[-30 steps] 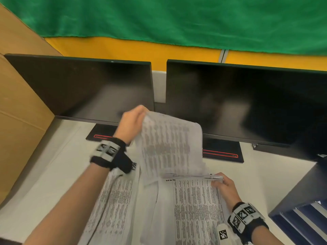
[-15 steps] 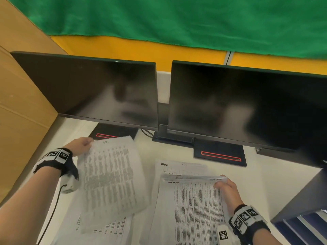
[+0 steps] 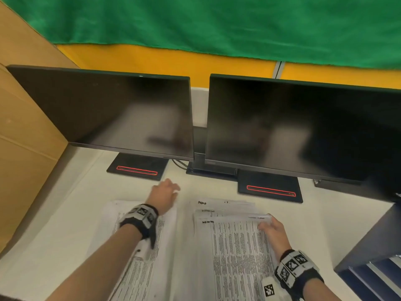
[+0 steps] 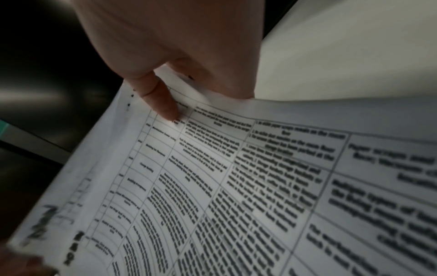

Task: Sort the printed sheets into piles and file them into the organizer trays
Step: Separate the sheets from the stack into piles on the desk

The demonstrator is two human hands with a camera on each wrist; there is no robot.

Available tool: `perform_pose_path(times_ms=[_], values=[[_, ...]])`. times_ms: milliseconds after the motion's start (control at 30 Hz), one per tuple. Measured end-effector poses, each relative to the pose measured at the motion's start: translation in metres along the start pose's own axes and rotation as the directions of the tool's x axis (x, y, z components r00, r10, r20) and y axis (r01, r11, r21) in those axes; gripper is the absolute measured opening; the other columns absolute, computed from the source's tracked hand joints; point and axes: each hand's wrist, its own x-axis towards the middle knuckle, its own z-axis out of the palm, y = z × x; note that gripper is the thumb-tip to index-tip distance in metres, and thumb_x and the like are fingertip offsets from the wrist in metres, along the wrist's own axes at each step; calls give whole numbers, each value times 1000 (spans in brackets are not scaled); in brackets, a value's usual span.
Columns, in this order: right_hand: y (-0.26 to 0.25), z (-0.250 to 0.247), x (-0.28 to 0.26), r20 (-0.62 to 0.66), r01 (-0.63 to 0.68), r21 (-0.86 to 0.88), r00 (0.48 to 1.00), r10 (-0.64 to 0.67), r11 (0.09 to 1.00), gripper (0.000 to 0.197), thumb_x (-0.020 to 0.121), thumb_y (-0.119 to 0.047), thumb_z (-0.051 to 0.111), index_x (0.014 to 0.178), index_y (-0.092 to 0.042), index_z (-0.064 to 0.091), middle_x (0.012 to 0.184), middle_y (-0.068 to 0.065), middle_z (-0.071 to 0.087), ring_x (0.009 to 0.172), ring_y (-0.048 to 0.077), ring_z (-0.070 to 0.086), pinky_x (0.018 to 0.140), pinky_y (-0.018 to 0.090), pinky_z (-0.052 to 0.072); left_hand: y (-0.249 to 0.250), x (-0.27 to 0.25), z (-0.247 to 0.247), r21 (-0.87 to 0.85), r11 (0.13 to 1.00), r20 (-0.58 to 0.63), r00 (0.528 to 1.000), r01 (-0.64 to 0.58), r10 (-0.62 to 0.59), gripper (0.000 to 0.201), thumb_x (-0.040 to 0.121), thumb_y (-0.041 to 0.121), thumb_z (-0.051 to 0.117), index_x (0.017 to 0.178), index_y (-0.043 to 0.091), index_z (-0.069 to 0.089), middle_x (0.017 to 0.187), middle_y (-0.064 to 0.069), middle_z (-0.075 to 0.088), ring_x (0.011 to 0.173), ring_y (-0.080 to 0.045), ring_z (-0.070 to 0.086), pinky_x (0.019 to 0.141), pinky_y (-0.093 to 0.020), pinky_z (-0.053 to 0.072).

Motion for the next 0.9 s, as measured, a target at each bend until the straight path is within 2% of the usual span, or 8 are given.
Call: perform_pose_path(times_ms=[67, 167, 400, 500, 567, 667, 767, 900], values=[[1, 0, -1, -20, 2, -15, 1000, -2, 1000, 25, 85, 2, 49, 90, -14, 68, 92, 9, 73, 89, 26, 67, 74, 35, 51, 43, 11, 8, -126, 986, -19, 994, -113, 111, 25, 96, 23, 43, 116, 23, 57, 118, -2, 50, 106, -20, 53, 96, -37, 43], [1, -1, -4, -29, -6, -36, 1000, 5, 999, 27, 86, 1, 49, 93, -15, 68, 93, 8, 73, 90, 25, 68, 74, 33, 51, 75, 24, 20, -47, 974, 90, 970, -221, 224, 24, 96, 17, 44, 113, 21, 59, 114, -4, 53, 101, -23, 55, 92, -34, 45], [4, -8, -7, -24, -4, -57, 1000, 3, 998, 27, 86, 4, 49, 90, -17, 66, 90, -1, 69, 87, 16, 64, 68, 24, 45, 85, 30, 32, 119, 956, 187, 952, -267, 242, 32, 93, 22, 47, 125, 20, 50, 121, -6, 50, 111, -25, 47, 93, -38, 40], [12, -6, -1, -35, -24, -95, 999, 21, 995, 20, 83, -13, 59, 102, -15, 64, 108, 4, 64, 104, 23, 59, 90, 37, 47, 91, 28, 26, 115, 951, 161, 950, -287, 267, 25, 91, 26, 51, 114, 18, 58, 112, -5, 55, 106, -24, 49, 88, -35, 40], [25, -8, 7, -58, -43, -130, 998, 36, 991, 37, 79, -24, 64, 114, -15, 58, 120, 5, 52, 115, 23, 50, 105, 44, 39, 94, 24, 23, 78, 954, 67, 957, -289, 284, 20, 92, 25, 49, 105, 16, 62, 104, -4, 59, 99, -23, 52, 81, -32, 40], [24, -6, 6, -51, -40, -134, 998, 33, 990, 49, 74, -31, 68, 116, -9, 57, 125, 8, 48, 118, 25, 48, 106, 43, 37, 95, 11, 22, 86, 949, -28, 951, -304, 308, 20, 95, 23, 45, 102, 14, 62, 100, -4, 63, 94, -20, 53, 78, -30, 42], [23, -6, 6, -69, -28, -146, 997, 18, 989, 27, 86, -15, 63, 112, -13, 55, 120, 4, 43, 111, 18, 43, 104, 37, 34, 92, -1, 25, 148, 929, -26, 938, -338, 345, 21, 98, 21, 40, 103, 12, 58, 102, -6, 63, 92, -22, 54, 78, -31, 43], [22, -3, 7, -58, -12, -164, 998, 3, 986, 22, 87, -15, 62, 108, -16, 59, 117, 6, 49, 110, 22, 49, 102, 39, 38, 90, -6, 26, 183, 921, 24, 938, -344, 346, 18, 98, 18, 42, 109, 8, 53, 110, -11, 59, 97, -24, 53, 84, -32, 44]])
